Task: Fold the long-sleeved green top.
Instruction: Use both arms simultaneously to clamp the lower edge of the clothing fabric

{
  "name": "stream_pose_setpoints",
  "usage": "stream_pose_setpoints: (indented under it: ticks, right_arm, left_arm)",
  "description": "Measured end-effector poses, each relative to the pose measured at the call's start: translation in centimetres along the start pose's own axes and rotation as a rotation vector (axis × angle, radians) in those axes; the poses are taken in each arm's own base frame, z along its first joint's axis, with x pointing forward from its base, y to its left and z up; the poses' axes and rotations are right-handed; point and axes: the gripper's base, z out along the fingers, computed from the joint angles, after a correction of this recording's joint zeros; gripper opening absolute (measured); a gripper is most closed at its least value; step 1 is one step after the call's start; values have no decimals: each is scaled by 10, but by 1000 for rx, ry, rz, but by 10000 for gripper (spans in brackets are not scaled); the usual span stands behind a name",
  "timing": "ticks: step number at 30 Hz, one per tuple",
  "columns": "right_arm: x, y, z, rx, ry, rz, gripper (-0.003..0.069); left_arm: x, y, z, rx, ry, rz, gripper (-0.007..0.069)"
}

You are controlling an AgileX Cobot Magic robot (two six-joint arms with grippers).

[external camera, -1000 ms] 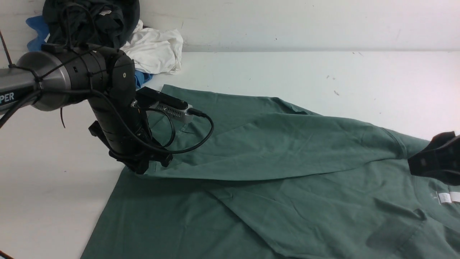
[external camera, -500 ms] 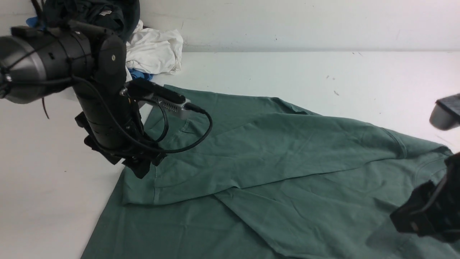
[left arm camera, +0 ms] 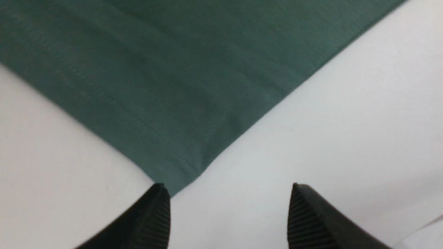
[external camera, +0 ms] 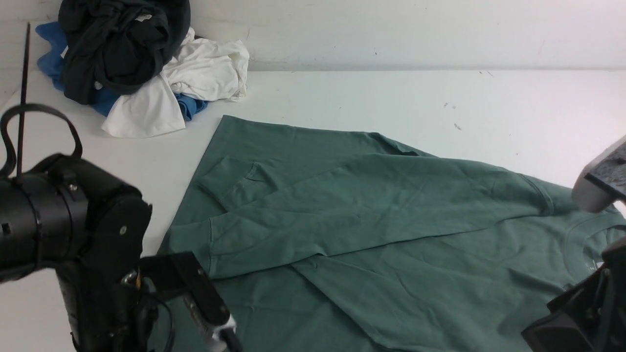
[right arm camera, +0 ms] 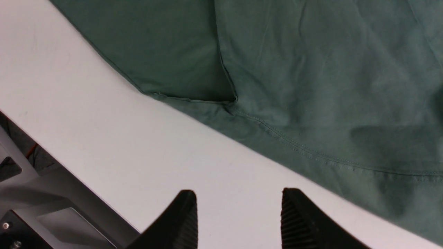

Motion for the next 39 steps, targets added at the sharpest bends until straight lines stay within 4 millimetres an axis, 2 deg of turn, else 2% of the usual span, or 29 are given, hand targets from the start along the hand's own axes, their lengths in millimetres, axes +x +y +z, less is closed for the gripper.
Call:
stream_pose_setpoints:
  ticks: [5,11,13,16,21,24,29,34,39]
  right_arm:
    - [3,-1,4,3,15,-2,315]
    - [10,-2,11,13,51,-4,315]
    - [10,-3,12,16,53,-6,315]
    - [10,-4,12,28,56,-12,315]
    - [11,-10,11,91,65,-53,315]
    - [12,-13,11,131,72,-83,315]
    - [10,-16,15,145,98,-153,328]
    - [18,-19,45,105,232,-323,412]
    - [46,-30,90,98,427,-443,489]
  left_arm:
    - [2,-2,17,-22,-36,228,423]
    - [-5,1,42,-14,-14,283,421]
    - [-7,3,45,-29,-1,296,400]
    - [-9,7,46,-62,4,300,337]
    - [-7,8,45,-81,28,254,113]
    - [-5,8,44,-84,26,230,21]
    - [0,5,32,-99,-5,204,2]
    - [7,2,14,-138,-70,151,2]
    - [14,-1,0,-170,-126,97,2]
